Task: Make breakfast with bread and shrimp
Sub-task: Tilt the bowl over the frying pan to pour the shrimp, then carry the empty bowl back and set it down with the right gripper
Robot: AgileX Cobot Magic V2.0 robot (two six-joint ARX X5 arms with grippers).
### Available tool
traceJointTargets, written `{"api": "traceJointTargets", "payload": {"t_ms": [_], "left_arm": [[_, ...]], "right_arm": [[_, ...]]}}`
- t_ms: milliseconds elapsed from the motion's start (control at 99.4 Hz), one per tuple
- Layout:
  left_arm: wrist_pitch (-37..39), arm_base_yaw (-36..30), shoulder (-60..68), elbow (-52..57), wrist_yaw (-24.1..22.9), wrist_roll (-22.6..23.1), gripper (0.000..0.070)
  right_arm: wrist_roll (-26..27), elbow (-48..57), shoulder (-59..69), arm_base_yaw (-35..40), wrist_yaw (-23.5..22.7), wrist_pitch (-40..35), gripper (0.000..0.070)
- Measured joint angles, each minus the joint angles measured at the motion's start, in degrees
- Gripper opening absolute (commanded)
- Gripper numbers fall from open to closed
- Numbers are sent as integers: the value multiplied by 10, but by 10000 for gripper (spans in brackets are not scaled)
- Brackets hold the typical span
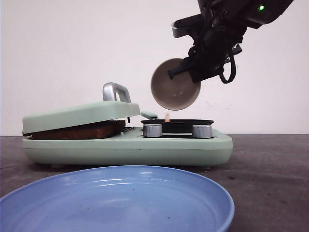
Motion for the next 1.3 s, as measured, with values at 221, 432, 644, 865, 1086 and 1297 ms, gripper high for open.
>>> {"api": "traceJointTargets", "payload": {"t_ms": [221,432,644,865,1086,1297], "left_arm": [[0,0,0,0,0,-4,349],[0,0,0,0,0,-4,349],[0,0,0,0,0,-4,350],[-1,0,0,0,0,-5,349],[-1,0,0,0,0,-6,349],[-1,0,0,0,0,-6,349]], "right_arm": [[2,0,-3,-1,-4,-16,1],[67,0,-41,-18,-67,-55,1],[171,3,-130,-74,-135,-145,1],[235,44,-166,-165,-252,-374,1],[251,54,-165,-253,-327,-594,1],[226,54,-152,-302,-329,-663,1]]}}
